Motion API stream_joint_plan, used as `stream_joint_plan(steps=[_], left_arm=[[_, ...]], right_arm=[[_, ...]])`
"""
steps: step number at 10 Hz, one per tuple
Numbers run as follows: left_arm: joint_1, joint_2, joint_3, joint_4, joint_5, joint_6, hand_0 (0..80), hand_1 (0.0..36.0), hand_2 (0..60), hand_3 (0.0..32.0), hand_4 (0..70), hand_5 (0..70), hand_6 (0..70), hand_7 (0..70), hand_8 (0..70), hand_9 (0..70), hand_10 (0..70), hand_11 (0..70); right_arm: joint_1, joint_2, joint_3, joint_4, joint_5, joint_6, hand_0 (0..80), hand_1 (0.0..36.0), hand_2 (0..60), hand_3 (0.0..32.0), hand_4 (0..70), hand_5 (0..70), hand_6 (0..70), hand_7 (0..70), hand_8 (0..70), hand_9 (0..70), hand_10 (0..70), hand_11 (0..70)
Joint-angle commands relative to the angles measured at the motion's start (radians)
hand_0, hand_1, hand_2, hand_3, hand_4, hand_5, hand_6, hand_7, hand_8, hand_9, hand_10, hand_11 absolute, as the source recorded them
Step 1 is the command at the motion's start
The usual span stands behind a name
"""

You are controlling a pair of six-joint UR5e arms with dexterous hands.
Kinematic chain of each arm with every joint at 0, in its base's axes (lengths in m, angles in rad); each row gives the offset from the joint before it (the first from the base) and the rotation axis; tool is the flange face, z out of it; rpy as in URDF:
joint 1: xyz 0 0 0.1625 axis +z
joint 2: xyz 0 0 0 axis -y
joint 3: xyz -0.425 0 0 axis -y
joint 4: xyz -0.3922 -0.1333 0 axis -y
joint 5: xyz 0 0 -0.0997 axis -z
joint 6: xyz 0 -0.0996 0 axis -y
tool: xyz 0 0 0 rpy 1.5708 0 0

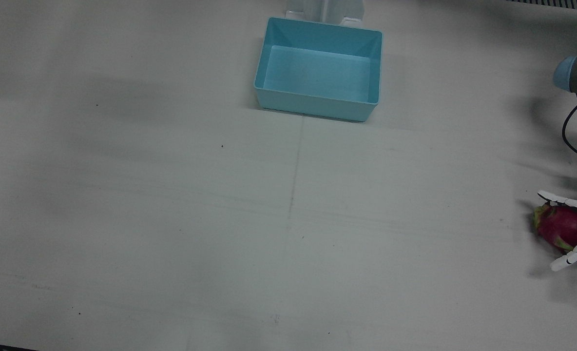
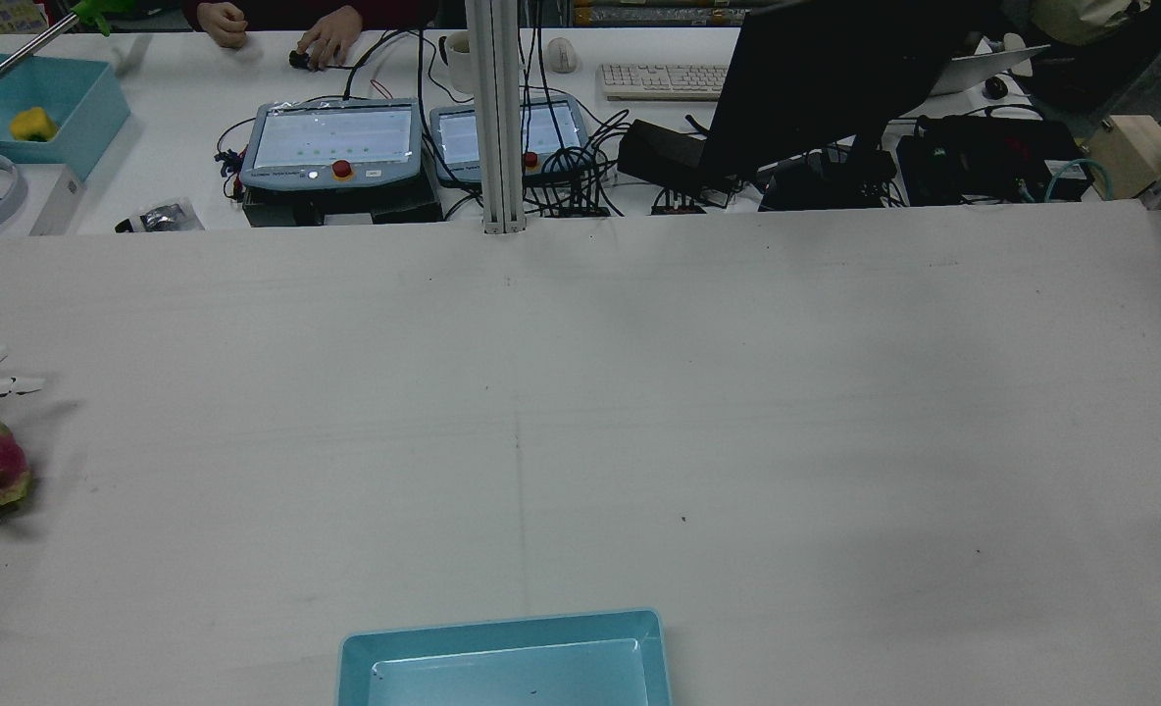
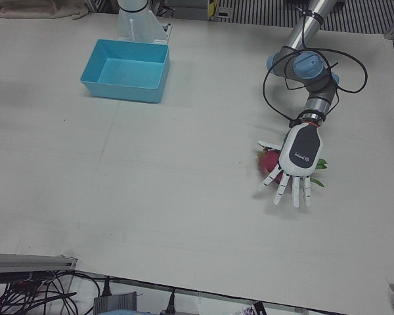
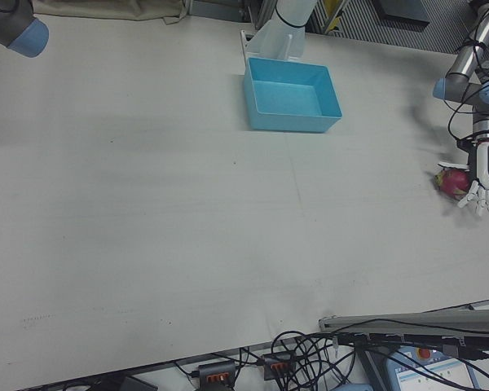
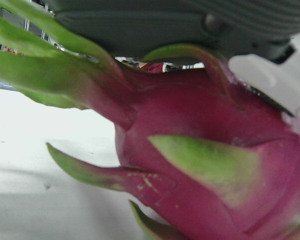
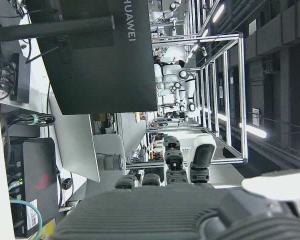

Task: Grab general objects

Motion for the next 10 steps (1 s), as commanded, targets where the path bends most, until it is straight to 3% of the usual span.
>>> stream_joint_plan(steps=[1,2,3,4,5,6,8,9,10], left_arm=[[0.001,0.000,-0.003,-0.007,-0.012,0.040,50.5,12.2,0.0,32.0,0.0,19.2,0.3,11.2,0.0,0.8,6.8,11.2],[0.001,0.000,-0.003,-0.009,-0.012,0.046,50.3,13.2,0.0,32.0,0.0,23.5,3.6,15.3,0.8,1.6,11.3,17.8],[0.001,0.000,-0.001,-0.010,-0.014,0.046,50.7,15.4,6.4,32.0,0.0,28.8,9.0,21.4,6.9,2.8,20.5,31.2],[0.001,0.000,-0.001,-0.012,-0.031,0.046,50.9,18.1,20.0,32.0,0.0,33.7,15.6,29.1,15.2,5.1,36.8,53.3],[0.001,0.000,-0.001,-0.012,-0.040,0.046,51.2,19.6,28.6,27.0,0.0,35.3,20.1,33.4,18.5,8.9,44.9,64.6],[0.014,0.000,-0.001,-0.012,-0.042,0.046,50.5,19.9,37.2,0.4,14.9,35.5,25.9,35.4,20.7,10.7,52.1,70.0],[0.021,0.000,0.000,-0.011,-0.074,0.046,46.8,16.6,52.7,0.0,54.4,42.9,21.5,31.1,20.0,10.2,62.1,70.0],[0.023,0.000,0.000,-0.012,-0.075,0.046,46.2,16.4,60.0,0.0,67.2,46.8,23.3,33.5,25.2,17.4,66.9,70.0],[0.033,0.000,0.000,-0.012,-0.077,0.046,46.0,14.8,60.0,0.0,70.0,51.0,29.0,38.2,31.1,25.2,70.0,70.0]], right_arm=[[0.000,0.000,0.000,0.000,0.000,0.000,0.0,0.0,0.0,0.0,0.0,0.0,0.0,0.0,0.0,0.0,0.0,0.0],[0.000,0.000,0.000,0.000,0.000,0.000,0.0,0.0,0.0,0.0,0.0,0.0,0.0,0.0,0.0,0.0,0.0,0.0],[0.000,0.000,0.000,0.000,0.000,0.000,0.0,0.0,0.0,0.0,0.0,0.0,0.0,0.0,0.0,0.0,0.0,0.0],[0.000,0.000,0.000,0.000,0.000,0.000,0.0,0.0,0.0,0.0,0.0,0.0,0.0,0.0,0.0,0.0,0.0,0.0],[0.000,0.000,0.000,0.000,0.000,0.000,0.0,0.0,0.0,0.0,0.0,0.0,0.0,0.0,0.0,0.0,0.0,0.0],[0.000,0.000,0.000,0.000,0.000,0.000,0.0,0.0,0.0,0.0,0.0,0.0,0.0,0.0,0.0,0.0,0.0,0.0],[0.000,0.000,0.000,0.000,0.000,0.001,0.0,0.0,0.0,0.0,0.0,0.0,0.0,0.0,0.0,0.0,0.0,0.0],[0.000,0.000,0.000,0.000,0.000,0.001,0.0,0.0,0.0,0.0,0.0,0.0,0.0,0.0,0.0,0.0,0.0,0.0],[0.000,-0.001,0.000,0.000,0.000,0.000,0.0,0.0,0.0,0.0,0.0,0.0,0.0,0.0,0.0,0.0,0.0,0.0]])
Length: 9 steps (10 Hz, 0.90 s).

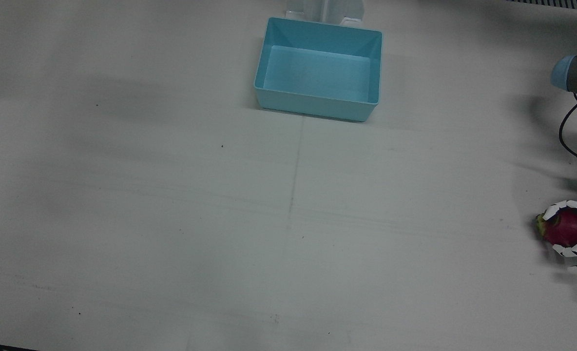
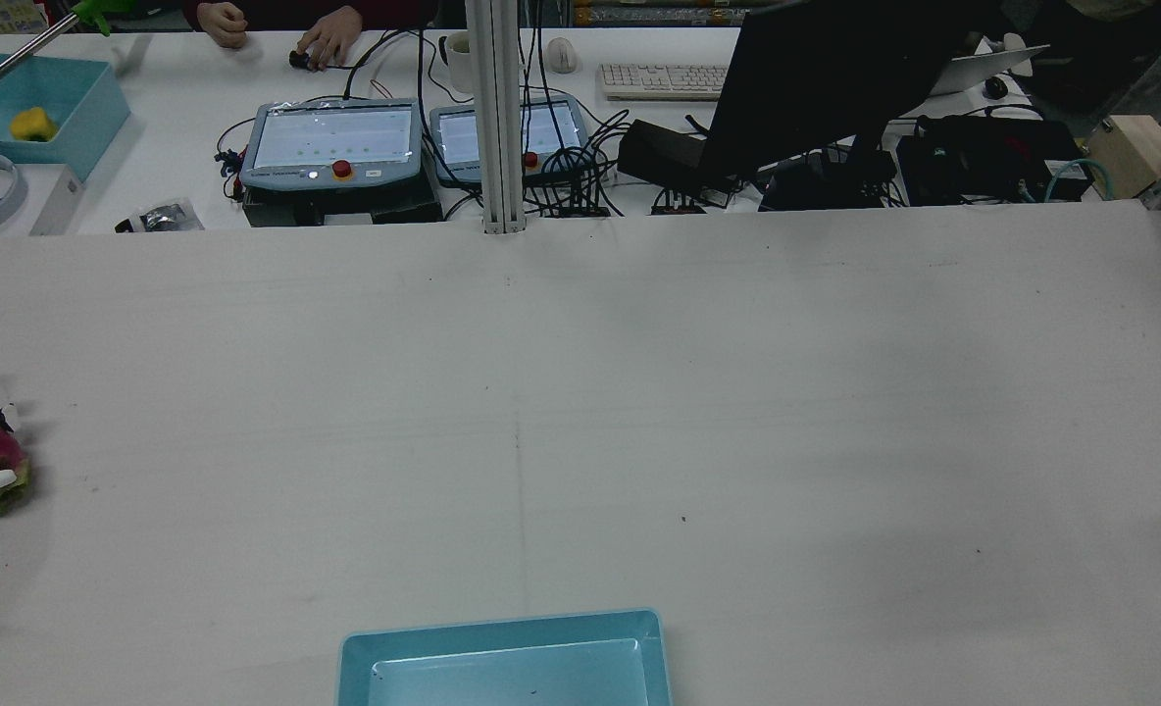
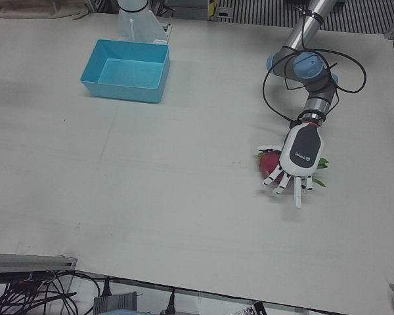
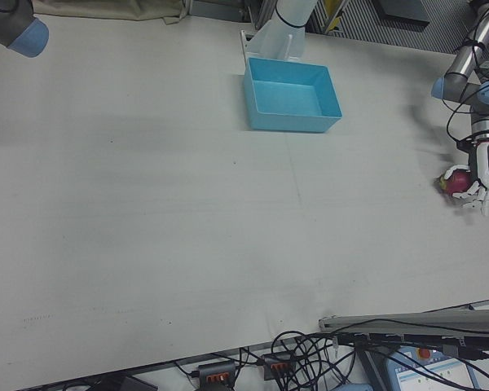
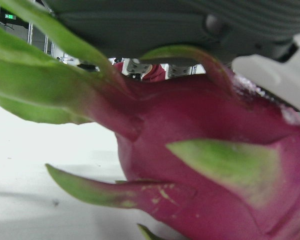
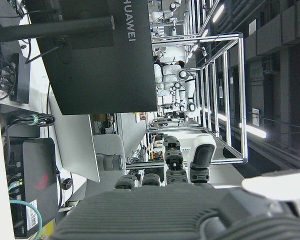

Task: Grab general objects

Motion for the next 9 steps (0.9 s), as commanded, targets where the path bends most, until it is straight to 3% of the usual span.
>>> stream_joint_plan(steps=[1,2,5,6,7,9], left_arm=[[0.016,0.000,0.000,-0.001,-0.018,0.000,43.9,10.2,59.9,0.0,70.0,59.0,39.6,42.4,40.5,36.5,70.0,70.0],[0.018,0.000,0.000,-0.001,-0.028,0.000,41.1,8.8,60.0,0.0,70.0,64.3,47.9,45.5,46.2,43.4,70.0,70.0],[0.016,0.000,-0.004,-0.002,-0.028,-0.003,36.1,9.8,60.0,0.0,70.0,65.6,52.5,45.9,49.0,46.3,70.0,70.0],[0.016,0.000,-0.024,0.012,-0.028,-0.012,25.5,8.8,60.0,0.0,70.0,69.0,55.0,46.0,52.0,50.1,70.0,70.0],[0.013,0.002,-0.077,0.056,-0.026,-0.014,20.6,8.0,60.0,0.0,70.0,70.0,59.6,48.1,56.1,55.1,70.0,70.0],[0.006,0.014,-0.206,0.151,-0.025,-0.015,23.6,6.8,60.0,0.0,70.0,70.0,56.4,48.6,54.9,54.2,70.0,70.0]], right_arm=[[0.000,0.000,0.000,0.000,0.000,-0.001,0.0,0.0,0.0,0.0,0.0,0.0,0.0,0.0,0.0,0.0,0.0,0.0],[0.000,0.000,0.000,0.000,0.000,0.001,0.0,0.0,0.0,0.0,0.0,0.0,0.0,0.0,0.0,0.0,0.0,0.0],[0.000,0.000,0.002,0.000,0.000,-0.001,0.0,0.0,0.0,0.0,0.0,0.0,0.0,0.0,0.0,0.0,0.0,0.0],[0.000,0.000,0.003,0.000,0.000,-0.001,0.0,0.0,0.0,0.0,0.0,0.0,0.0,0.0,0.0,0.0,0.0,0.0],[0.002,0.000,0.003,0.000,0.000,-0.001,0.0,0.0,0.0,0.0,0.0,0.0,0.0,0.0,0.0,0.0,0.0,0.0],[0.002,-0.002,0.003,0.000,0.000,-0.001,0.0,0.0,0.0,0.0,0.0,0.0,0.0,0.0,0.0,0.0,0.0,0.0]])
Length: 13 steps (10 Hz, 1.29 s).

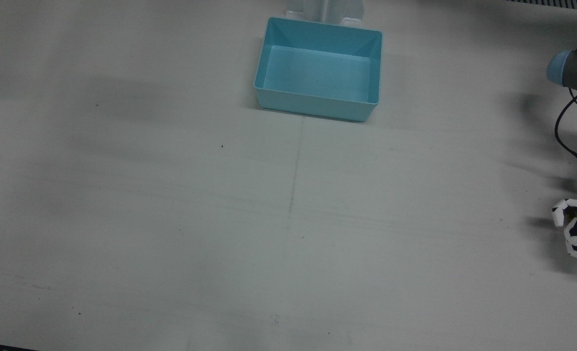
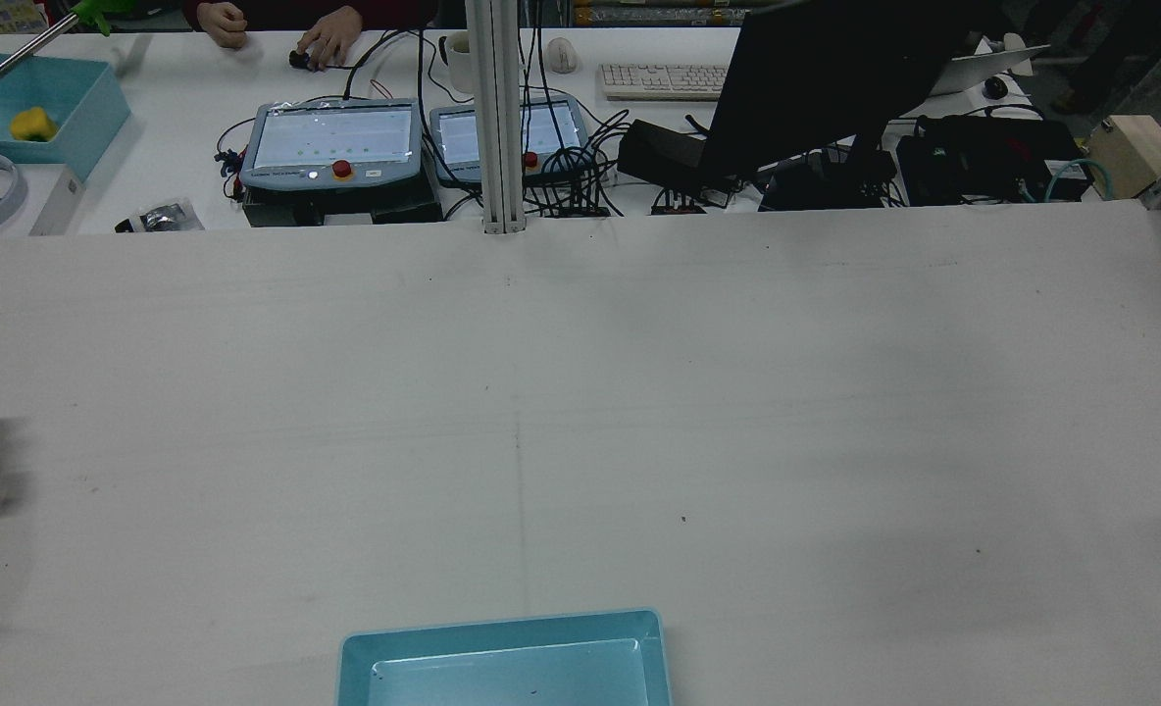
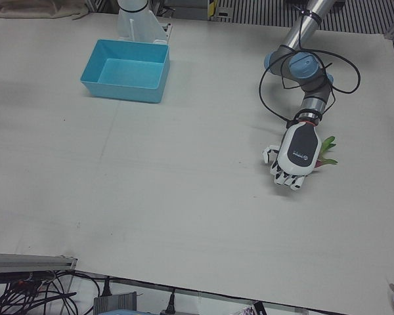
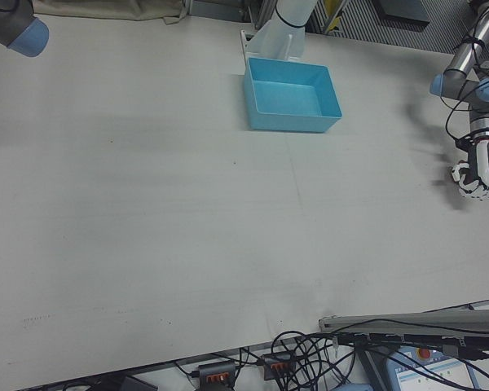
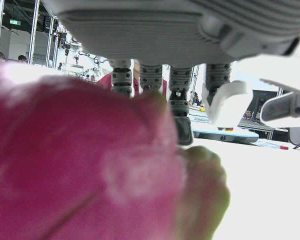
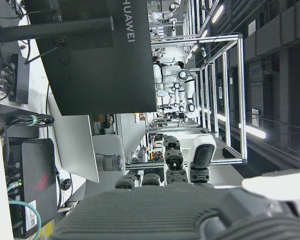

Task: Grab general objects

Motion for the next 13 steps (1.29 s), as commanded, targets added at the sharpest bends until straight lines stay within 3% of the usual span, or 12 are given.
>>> stream_joint_plan(steps=[1,2,3,4,5,6,7,8,9,13], left_arm=[[-0.008,0.014,-0.153,0.129,0.000,-0.003,23.8,6.4,60.0,0.0,70.0,70.0,54.9,47.2,53.9,52.9,70.0,70.0],[-0.008,0.020,-0.145,0.132,-0.001,0.003,24.1,5.7,60.0,0.0,70.0,70.0,53.1,46.2,53.3,52.4,70.0,70.0],[-0.008,0.040,-0.148,0.125,-0.001,0.006,30.7,2.8,60.0,0.0,70.0,65.9,50.2,45.1,51.8,50.8,70.0,70.0],[-0.008,0.079,-0.151,0.070,-0.001,0.005,37.7,0.0,15.4,0.0,69.8,42.8,31.7,38.6,32.6,27.0,70.0,70.0],[-0.008,0.116,-0.157,0.027,-0.001,0.005,40.4,1.4,0.4,0.0,26.5,11.8,11.6,29.0,10.5,4.7,43.2,60.5],[-0.008,0.124,-0.159,0.021,-0.001,0.005,45.6,8.6,0.0,0.0,0.0,0.0,0.1,9.5,0.5,0.6,21.2,31.9],[-0.008,0.126,-0.159,0.021,-0.001,0.002,47.7,12.2,0.0,29.8,0.0,0.0,0.0,0.0,0.0,0.0,12.8,20.2],[-0.007,0.126,-0.156,0.024,0.000,0.003,52.0,14.9,0.0,32.0,0.0,0.0,0.0,0.0,0.0,0.0,7.8,13.2],[-0.007,0.126,-0.151,0.024,-0.001,0.005,55.1,15.9,0.0,32.0,0.0,0.0,0.0,0.0,0.0,0.0,5.2,9.7],[-0.005,0.127,-0.102,-0.022,-0.044,0.019,66.4,17.2,0.0,32.0,0.0,0.0,0.0,0.0,0.0,0.0,2.6,6.4]], right_arm=[[0.001,0.000,0.001,0.000,0.000,0.000,0.0,0.0,0.0,0.0,0.0,0.0,0.0,0.0,0.0,0.0,0.0,0.0],[0.001,0.000,0.001,0.000,0.000,0.000,0.0,0.0,0.0,0.0,0.0,0.0,0.0,0.0,0.0,0.0,0.0,0.0],[0.001,-0.001,0.001,0.000,0.000,0.000,0.0,0.0,0.0,0.0,0.0,0.0,0.0,0.0,0.0,0.0,0.0,0.0],[0.001,-0.002,0.001,0.000,0.000,0.000,0.0,0.0,0.0,0.0,0.0,0.0,0.0,0.0,0.0,0.0,0.0,0.0],[0.000,-0.002,0.001,0.000,0.000,0.000,0.0,0.0,0.0,0.0,0.0,0.0,0.0,0.0,0.0,0.0,0.0,0.0],[0.001,-0.002,0.001,0.000,0.000,0.000,0.0,0.0,0.0,0.0,0.0,0.0,0.0,0.0,0.0,0.0,0.0,0.0],[0.001,0.000,0.001,0.000,0.000,0.000,0.0,0.0,0.0,0.0,0.0,0.0,0.0,0.0,0.0,0.0,0.0,0.0],[0.001,-0.001,0.001,0.000,0.000,0.000,0.0,0.0,0.0,0.0,0.0,0.0,0.0,0.0,0.0,0.0,0.0,0.0],[0.001,-0.002,0.001,0.000,0.000,0.000,0.0,0.0,0.0,0.0,0.0,0.0,0.0,0.0,0.0,0.0,0.0,0.0],[0.000,-0.002,-0.001,0.000,0.000,0.000,0.0,0.0,0.0,0.0,0.0,0.0,0.0,0.0,0.0,0.0,0.0,0.0]])
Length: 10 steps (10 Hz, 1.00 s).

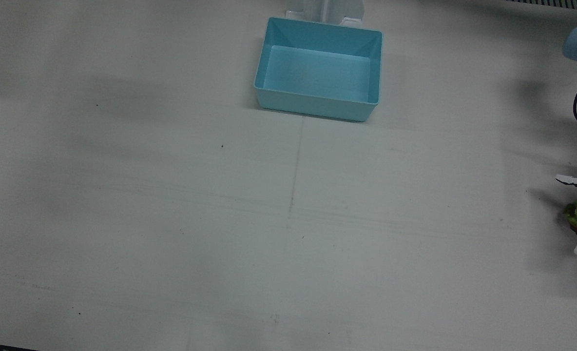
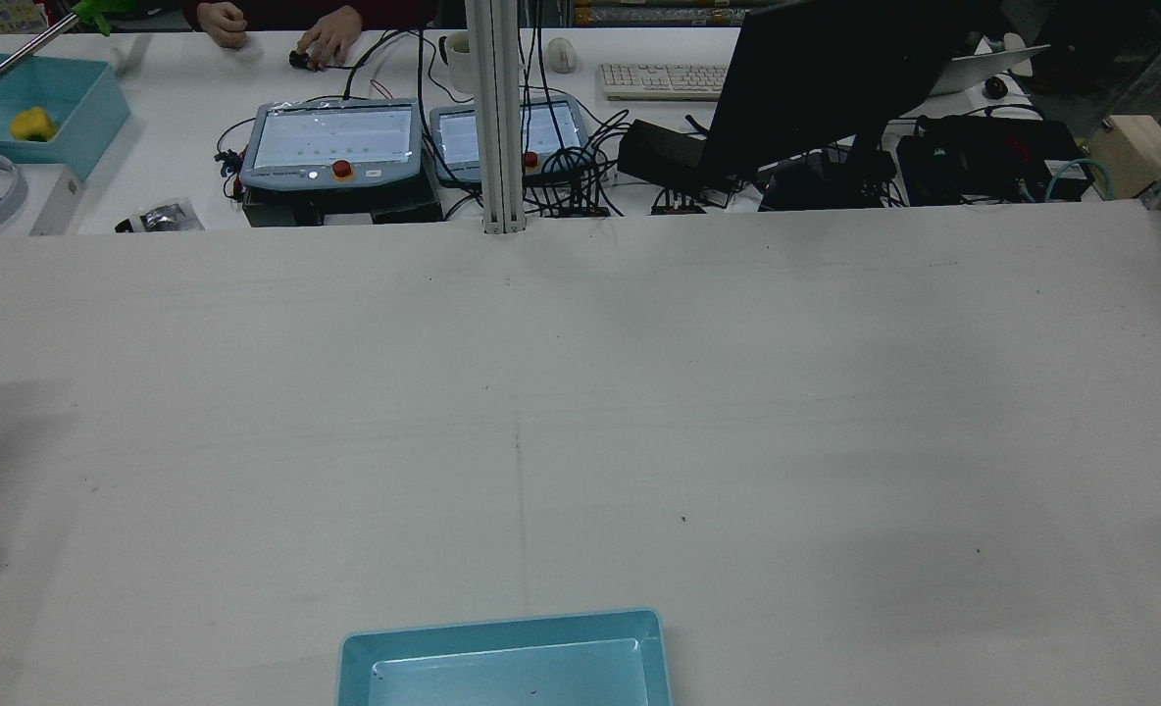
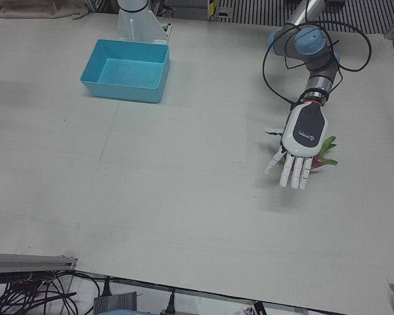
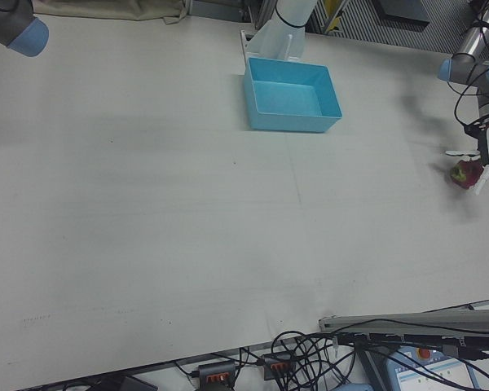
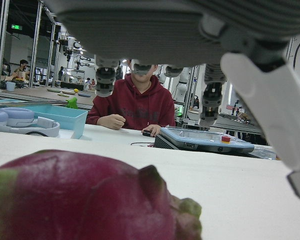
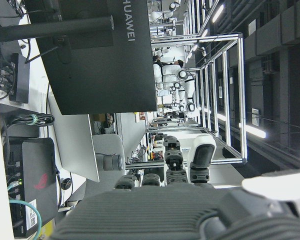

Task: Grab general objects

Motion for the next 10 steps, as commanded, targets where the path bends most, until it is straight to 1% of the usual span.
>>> stream_joint_plan(steps=[1,2,3,4,5,6,7,8,10], left_arm=[[0.003,-0.001,0.044,-0.030,-0.038,0.018,72.6,18.1,0.0,30.0,0.0,0.0,0.0,0.0,0.0,0.0,1.8,5.5],[0.003,-0.002,0.070,-0.046,-0.039,0.021,74.4,18.4,0.0,22.8,0.0,0.0,0.0,0.0,0.0,0.0,1.3,4.7],[0.003,-0.002,0.081,-0.046,-0.044,0.023,72.8,17.8,0.0,15.0,0.0,0.0,0.0,0.0,0.0,0.0,0.8,4.0],[0.003,-0.005,0.095,-0.046,-0.068,0.027,68.6,17.0,0.0,11.2,0.0,0.0,0.0,0.0,0.0,0.0,0.0,2.4],[0.003,-0.004,0.103,-0.045,-0.076,0.029,67.0,17.0,0.0,8.8,0.0,0.0,0.0,0.0,0.0,0.0,0.0,1.3],[0.003,-0.004,0.106,-0.045,-0.076,0.029,67.1,17.3,0.0,5.2,0.0,0.0,0.0,0.0,0.0,0.0,0.0,0.4],[0.004,-0.005,0.112,-0.043,-0.076,0.039,67.9,17.8,0.0,0.8,0.0,0.0,0.0,0.0,0.1,0.0,0.0,0.0],[0.004,-0.007,0.116,-0.040,-0.076,0.050,67.7,18.0,0.0,0.0,0.0,0.0,0.0,0.0,0.2,0.0,0.0,0.0],[0.001,-0.001,0.113,-0.025,-0.079,0.049,68.6,18.8,0.0,0.0,0.0,0.0,0.0,0.0,0.4,0.0,0.0,0.0]], right_arm=[[-0.001,0.001,-0.001,0.000,0.000,0.000,0.0,0.0,0.0,0.0,0.0,0.0,0.0,0.0,0.0,0.0,0.0,0.0],[-0.001,0.000,-0.001,0.000,0.000,0.000,0.0,0.0,0.0,0.0,0.0,0.0,0.0,0.0,0.0,0.0,0.0,0.0],[-0.001,0.001,-0.001,0.000,0.000,0.000,0.0,0.0,0.0,0.0,0.0,0.0,0.0,0.0,0.0,0.0,0.0,0.0],[-0.001,0.000,-0.001,0.000,0.000,0.000,0.0,0.0,0.0,0.0,0.0,0.0,0.0,0.0,0.0,0.0,0.0,0.0],[-0.001,0.000,-0.001,0.000,0.000,0.000,0.0,0.0,0.0,0.0,0.0,0.0,0.0,0.0,0.0,0.0,0.0,0.0],[0.000,0.000,-0.001,0.000,0.000,0.000,0.0,0.0,0.0,0.0,0.0,0.0,0.0,0.0,0.0,0.0,0.0,0.0],[0.000,0.000,-0.001,0.000,0.000,0.000,0.0,0.0,0.0,0.0,0.0,0.0,0.0,0.0,0.0,0.0,0.0,0.0],[-0.001,0.000,-0.001,0.000,0.000,0.000,0.0,0.0,0.0,0.0,0.0,0.0,0.0,0.0,0.0,0.0,0.0,0.0],[0.000,0.000,-0.001,0.000,0.000,0.000,0.0,0.0,0.0,0.0,0.0,0.0,0.0,0.0,0.0,0.0,0.0,0.0]])
